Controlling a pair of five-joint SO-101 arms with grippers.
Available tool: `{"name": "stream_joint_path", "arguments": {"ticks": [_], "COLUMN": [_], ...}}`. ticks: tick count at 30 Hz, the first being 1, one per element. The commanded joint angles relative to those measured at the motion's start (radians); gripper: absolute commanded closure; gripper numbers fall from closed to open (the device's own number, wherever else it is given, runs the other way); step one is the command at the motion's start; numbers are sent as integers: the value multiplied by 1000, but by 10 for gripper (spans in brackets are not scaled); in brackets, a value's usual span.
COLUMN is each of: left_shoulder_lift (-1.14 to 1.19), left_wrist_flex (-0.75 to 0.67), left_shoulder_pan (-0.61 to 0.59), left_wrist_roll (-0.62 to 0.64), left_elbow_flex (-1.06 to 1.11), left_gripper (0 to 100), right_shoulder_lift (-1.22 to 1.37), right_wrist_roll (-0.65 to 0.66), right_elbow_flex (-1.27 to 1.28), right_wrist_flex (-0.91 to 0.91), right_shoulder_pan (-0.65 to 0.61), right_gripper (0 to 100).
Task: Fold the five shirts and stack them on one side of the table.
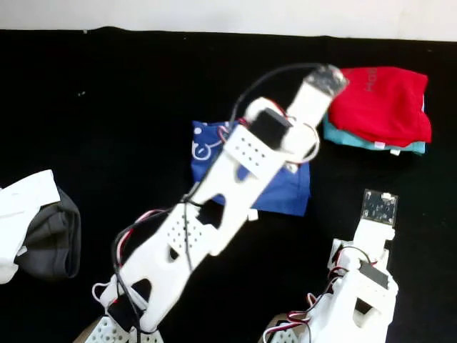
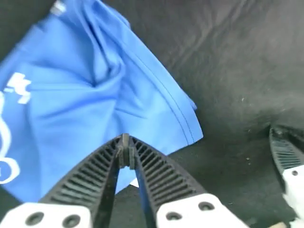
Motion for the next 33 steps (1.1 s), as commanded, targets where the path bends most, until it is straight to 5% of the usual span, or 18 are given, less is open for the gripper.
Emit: {"name": "stream_joint_path", "arguments": {"ticks": [1,11,27,33], "left_shoulder_lift": [-41,286,119,51], "left_wrist_flex": [2,-25,8,6], "left_shoulder_pan": [-114,-239,93,122], "left_wrist_roll": [3,6,72,71], "left_elbow_flex": [-27,-35,-27,-31], "left_gripper": [991,991,991,991], "right_shoulder_lift": [-1,-1,-1,-1], "right_wrist_roll": [9,9,9,9], "right_elbow_flex": [12,12,10,10], "right_wrist_flex": [-22,-22,-22,-22], "right_shoulder_pan": [5,5,4,4], "right_gripper": [991,991,991,991]}}
